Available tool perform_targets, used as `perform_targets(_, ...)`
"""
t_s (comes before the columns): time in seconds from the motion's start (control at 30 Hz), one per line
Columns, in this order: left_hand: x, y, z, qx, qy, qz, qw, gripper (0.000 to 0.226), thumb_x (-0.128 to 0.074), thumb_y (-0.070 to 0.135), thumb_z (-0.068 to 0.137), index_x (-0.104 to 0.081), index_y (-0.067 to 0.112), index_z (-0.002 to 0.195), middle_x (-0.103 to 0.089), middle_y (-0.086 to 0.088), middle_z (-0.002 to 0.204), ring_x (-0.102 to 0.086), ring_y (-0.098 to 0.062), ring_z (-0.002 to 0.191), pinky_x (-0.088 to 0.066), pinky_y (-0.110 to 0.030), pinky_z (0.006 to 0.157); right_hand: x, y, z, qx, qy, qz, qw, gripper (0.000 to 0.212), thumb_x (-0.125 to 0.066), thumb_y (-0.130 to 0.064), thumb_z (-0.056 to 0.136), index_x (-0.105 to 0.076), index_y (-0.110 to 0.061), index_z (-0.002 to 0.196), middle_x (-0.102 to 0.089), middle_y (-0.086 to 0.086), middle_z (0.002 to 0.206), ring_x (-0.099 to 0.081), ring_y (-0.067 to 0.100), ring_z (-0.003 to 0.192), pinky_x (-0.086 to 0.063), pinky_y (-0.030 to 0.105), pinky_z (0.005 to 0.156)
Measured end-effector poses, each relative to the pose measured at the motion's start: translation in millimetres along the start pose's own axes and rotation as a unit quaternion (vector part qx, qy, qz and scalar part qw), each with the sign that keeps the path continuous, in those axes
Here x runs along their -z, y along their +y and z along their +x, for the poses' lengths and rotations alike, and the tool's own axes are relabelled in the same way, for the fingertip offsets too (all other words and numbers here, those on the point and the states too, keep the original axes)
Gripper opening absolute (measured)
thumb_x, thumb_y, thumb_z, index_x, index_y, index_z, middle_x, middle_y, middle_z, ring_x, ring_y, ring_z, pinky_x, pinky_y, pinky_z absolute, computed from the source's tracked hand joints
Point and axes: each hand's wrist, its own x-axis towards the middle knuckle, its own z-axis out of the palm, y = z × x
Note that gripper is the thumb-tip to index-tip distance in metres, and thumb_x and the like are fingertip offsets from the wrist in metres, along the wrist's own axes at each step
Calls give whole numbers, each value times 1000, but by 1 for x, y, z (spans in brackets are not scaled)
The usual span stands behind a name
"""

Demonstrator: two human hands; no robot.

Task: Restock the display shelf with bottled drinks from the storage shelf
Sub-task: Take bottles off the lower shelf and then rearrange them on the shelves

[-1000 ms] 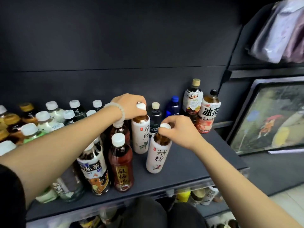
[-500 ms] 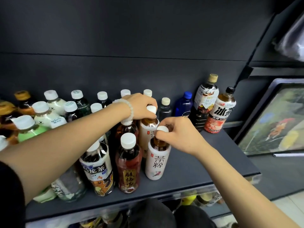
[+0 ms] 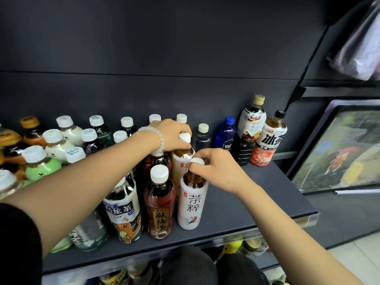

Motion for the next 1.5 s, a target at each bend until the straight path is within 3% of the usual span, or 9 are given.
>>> perform_targets(0.17,2,2,4,1,-3,0,1000,22,-58,48,82,-49,34,96,-59,6,92,-55,-20,91,-40,-35,76,1,-1,-2,-6,-20,-11,1000,8,-63,-28,79,-59,-31,73,-63,0,70,-54,11,64,-46,26,59)
perform_targets(0.27,4,2,1,-16,3,13,1000,24,-58,48,83,-54,34,103,-59,5,94,-55,-20,93,-38,-34,74,2,-1,-3,-6,-29,-15,999,6,-62,-28,80,-59,-30,75,-60,-3,70,-51,10,64,-42,21,56)
perform_targets(0.37,3,4,0,-24,7,11,1000,25,-58,45,83,-56,36,106,-61,5,98,-56,-20,96,-41,-35,77,2,-1,-4,0,-34,-26,999,3,-60,-28,81,-60,-25,82,-60,1,74,-50,11,65,-41,22,56)
perform_targets(0.7,3,8,-2,-4,-11,-6,1000,32,-57,40,85,-55,38,116,-61,2,109,-56,-23,103,-45,-44,91,-1,4,-5,14,-19,-19,1000,5,-60,-35,85,-55,-35,84,-65,-3,83,-59,11,75,-42,16,59)
perform_targets(0.9,14,8,-15,3,51,43,998,36,-45,46,92,-50,35,126,-57,3,122,-51,-22,116,-37,-37,91,3,8,-15,12,-7,-10,1000,28,-58,-42,88,-58,-26,111,-59,-13,76,-56,0,69,-39,14,59)
perform_targets(0.97,24,9,-27,4,80,64,995,33,-43,44,94,-54,32,123,-56,2,120,-49,-23,118,-37,-37,89,7,10,-22,14,4,-31,999,32,-57,-41,89,-57,-23,115,-60,-10,76,-56,4,71,-45,21,63)
perform_targets(1.07,34,17,-56,10,122,80,989,31,-41,43,95,-57,32,119,-57,2,115,-50,-22,114,-40,-38,87,14,15,-39,34,28,-109,993,34,-54,-40,89,-56,-20,117,-62,-4,94,-57,11,82,-51,34,79)
perform_targets(1.33,6,72,-130,-6,144,105,984,34,-38,47,94,-58,30,115,-58,4,114,-48,-20,114,-41,-36,83,26,29,-111,52,68,-284,955,39,-48,-39,93,-51,-18,126,-51,0,120,-51,20,111,-47,35,85)
perform_targets(1.5,-30,122,-161,-36,160,111,980,37,-38,49,94,-58,28,117,-58,4,117,-49,-20,114,-41,-35,85,30,48,-176,33,107,-328,938,39,-45,-40,94,-49,-19,127,-50,0,125,-49,21,115,-46,36,86)
